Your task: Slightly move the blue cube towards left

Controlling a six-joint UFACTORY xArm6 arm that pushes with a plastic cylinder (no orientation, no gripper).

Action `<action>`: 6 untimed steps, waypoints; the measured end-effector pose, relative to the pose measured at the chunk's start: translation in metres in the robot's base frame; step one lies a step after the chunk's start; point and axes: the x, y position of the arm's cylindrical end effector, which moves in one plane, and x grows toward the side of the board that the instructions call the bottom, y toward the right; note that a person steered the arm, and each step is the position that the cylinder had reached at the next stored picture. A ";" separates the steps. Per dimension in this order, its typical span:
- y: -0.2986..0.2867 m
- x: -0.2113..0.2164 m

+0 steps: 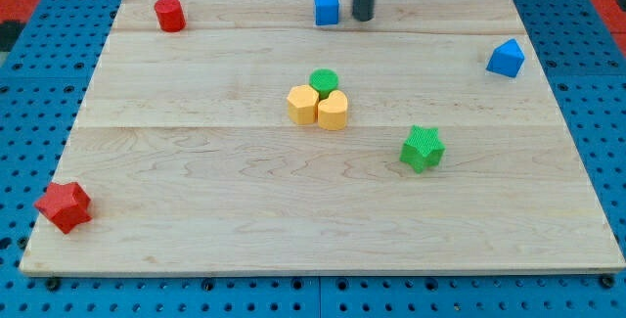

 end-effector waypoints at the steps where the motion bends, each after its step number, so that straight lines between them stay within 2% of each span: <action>1: -0.018 -0.005; 2: -0.049 -0.003; 3: -0.051 0.012; 4: -0.057 0.053; 5: -0.176 0.080; 6: -0.288 0.053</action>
